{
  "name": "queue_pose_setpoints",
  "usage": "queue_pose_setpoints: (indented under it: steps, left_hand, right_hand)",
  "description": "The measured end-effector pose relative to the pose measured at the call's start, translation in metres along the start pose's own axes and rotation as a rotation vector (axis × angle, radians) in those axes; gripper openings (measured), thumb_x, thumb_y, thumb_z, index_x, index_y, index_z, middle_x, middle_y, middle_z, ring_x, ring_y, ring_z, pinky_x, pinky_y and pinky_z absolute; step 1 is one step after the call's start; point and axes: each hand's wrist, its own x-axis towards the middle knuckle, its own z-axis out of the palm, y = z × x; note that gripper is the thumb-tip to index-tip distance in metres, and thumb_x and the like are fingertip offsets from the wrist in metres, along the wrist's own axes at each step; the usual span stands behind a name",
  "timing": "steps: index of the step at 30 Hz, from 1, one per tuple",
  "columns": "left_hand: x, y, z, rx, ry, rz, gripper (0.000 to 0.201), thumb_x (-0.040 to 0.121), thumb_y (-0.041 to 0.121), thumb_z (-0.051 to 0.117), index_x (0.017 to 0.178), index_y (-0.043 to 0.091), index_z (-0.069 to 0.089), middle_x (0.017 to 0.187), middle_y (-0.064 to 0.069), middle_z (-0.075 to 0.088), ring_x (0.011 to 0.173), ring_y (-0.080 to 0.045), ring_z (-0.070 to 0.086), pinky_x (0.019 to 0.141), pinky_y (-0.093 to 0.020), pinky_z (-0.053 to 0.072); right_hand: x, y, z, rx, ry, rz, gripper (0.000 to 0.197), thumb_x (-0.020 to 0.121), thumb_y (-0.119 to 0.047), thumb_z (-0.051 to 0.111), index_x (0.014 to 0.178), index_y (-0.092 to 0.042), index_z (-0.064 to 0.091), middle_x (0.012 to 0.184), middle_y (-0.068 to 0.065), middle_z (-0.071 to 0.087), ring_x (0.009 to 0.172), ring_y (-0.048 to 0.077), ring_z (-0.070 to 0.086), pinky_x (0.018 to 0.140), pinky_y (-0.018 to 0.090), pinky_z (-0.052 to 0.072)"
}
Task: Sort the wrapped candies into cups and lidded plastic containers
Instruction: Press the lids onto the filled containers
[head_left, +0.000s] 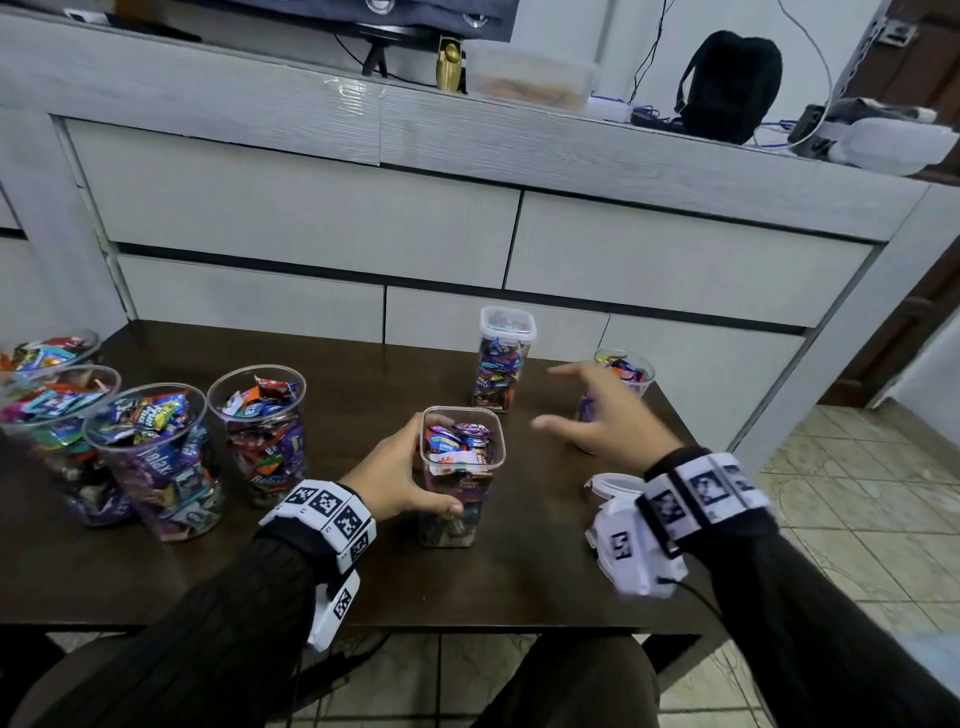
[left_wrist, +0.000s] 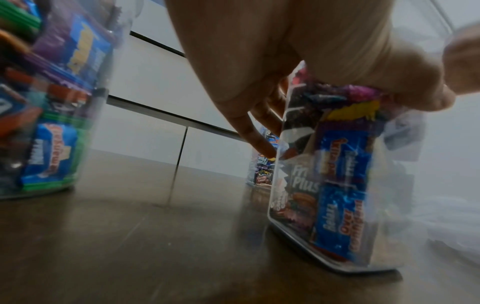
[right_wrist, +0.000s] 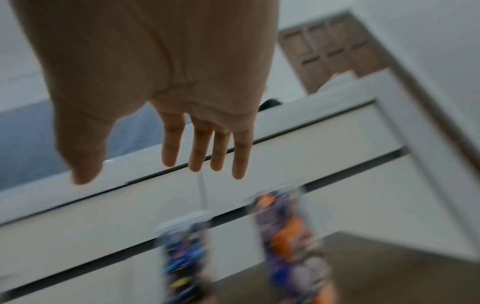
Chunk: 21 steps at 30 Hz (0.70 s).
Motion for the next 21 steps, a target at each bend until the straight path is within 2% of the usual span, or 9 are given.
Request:
queue_pose_setpoints:
  steps: [2, 4, 6, 9, 11, 13, 16, 18, 21]
  left_hand:
    - [0.001, -0.001, -0.002, -0.004, -0.013, -0.015, 0.091, 0.054, 0.025, 0.095, 0.123, 0.048, 0.040, 0.121, 0.013, 0.064, 0.111, 0.006, 0.060, 0.088, -0.015, 0.050]
    - [0.002, -0.001, -0.003, -0.008, -0.021, -0.026, 0.090, 0.055, 0.024, 0.095, 0.121, 0.050, 0.040, 0.119, 0.013, 0.065, 0.110, 0.006, 0.060, 0.085, -0.011, 0.050]
    - [0.003, -0.002, -0.003, -0.015, -0.020, -0.028, 0.090, 0.056, 0.021, 0.095, 0.122, 0.049, 0.040, 0.119, 0.012, 0.066, 0.109, 0.004, 0.061, 0.086, -0.011, 0.050]
    - [0.003, -0.003, -0.002, -0.033, -0.029, -0.040, 0.096, 0.058, 0.019, 0.094, 0.129, 0.049, 0.036, 0.119, 0.012, 0.066, 0.110, 0.003, 0.062, 0.086, -0.012, 0.050]
    - [0.003, -0.004, -0.002, -0.049, -0.029, -0.050, 0.100, 0.058, 0.018, 0.094, 0.134, 0.045, 0.033, 0.119, 0.013, 0.066, 0.109, 0.004, 0.062, 0.084, -0.010, 0.050]
    - [0.002, -0.004, -0.001, -0.058, -0.034, -0.063, 0.102, 0.058, 0.018, 0.093, 0.136, 0.043, 0.033, 0.120, 0.012, 0.066, 0.110, 0.003, 0.061, 0.086, -0.012, 0.050]
    - [0.002, -0.004, -0.001, -0.075, -0.042, -0.086, 0.108, 0.058, 0.019, 0.093, 0.142, 0.038, 0.029, 0.124, 0.010, 0.064, 0.115, -0.003, 0.060, 0.098, -0.027, 0.050]
    - [0.002, -0.004, -0.002, -0.084, -0.047, -0.102, 0.110, 0.057, 0.020, 0.094, 0.144, 0.038, 0.028, 0.125, 0.010, 0.063, 0.118, -0.006, 0.059, 0.103, -0.034, 0.048]
    - [0.001, -0.005, -0.002, -0.087, -0.047, -0.105, 0.109, 0.057, 0.021, 0.094, 0.143, 0.038, 0.029, 0.126, 0.011, 0.063, 0.119, -0.006, 0.059, 0.104, -0.036, 0.047]
  right_hand:
    - [-0.007, 0.040, -0.027, -0.100, 0.129, 0.123, 0.055, 0.075, -0.038, 0.077, 0.121, -0.014, 0.057, 0.116, 0.008, 0.057, 0.104, 0.019, 0.055, 0.090, 0.030, 0.043]
    - [-0.018, 0.087, -0.048, -0.263, 0.177, 0.285, 0.050, 0.078, -0.031, 0.076, 0.118, -0.010, 0.057, 0.118, 0.011, 0.059, 0.104, 0.022, 0.053, 0.088, 0.031, 0.042]
    - [-0.034, 0.132, -0.058, -0.381, 0.085, 0.487, 0.060, 0.076, -0.026, 0.078, 0.127, -0.010, 0.050, 0.127, 0.015, 0.055, 0.113, 0.027, 0.053, 0.095, 0.035, 0.042]
    - [-0.060, 0.179, -0.050, -0.498, -0.181, 0.684, 0.086, 0.070, -0.029, 0.083, 0.139, -0.014, 0.035, 0.136, 0.014, 0.049, 0.122, 0.029, 0.050, 0.101, 0.036, 0.042]
    - [-0.071, 0.192, -0.039, -0.490, -0.245, 0.725, 0.098, 0.067, -0.041, 0.083, 0.144, -0.015, 0.028, 0.141, 0.012, 0.045, 0.126, 0.028, 0.047, 0.103, 0.036, 0.040]
    - [-0.078, 0.199, -0.030, -0.467, -0.247, 0.743, 0.105, 0.067, -0.052, 0.080, 0.147, -0.016, 0.023, 0.148, 0.009, 0.037, 0.132, 0.026, 0.041, 0.106, 0.037, 0.037]
    - [-0.084, 0.208, -0.018, -0.462, -0.219, 0.757, 0.104, 0.070, -0.058, 0.074, 0.149, -0.021, 0.019, 0.152, 0.010, 0.028, 0.137, 0.028, 0.034, 0.110, 0.040, 0.032]
    - [-0.087, 0.212, -0.010, -0.435, -0.202, 0.777, 0.096, 0.073, -0.056, 0.072, 0.148, -0.024, 0.022, 0.151, 0.011, 0.029, 0.136, 0.029, 0.035, 0.109, 0.040, 0.032]
    - [-0.092, 0.215, -0.001, -0.388, -0.111, 0.802, 0.080, 0.073, -0.047, 0.076, 0.139, -0.022, 0.038, 0.138, 0.014, 0.039, 0.122, 0.033, 0.048, 0.102, 0.039, 0.040]
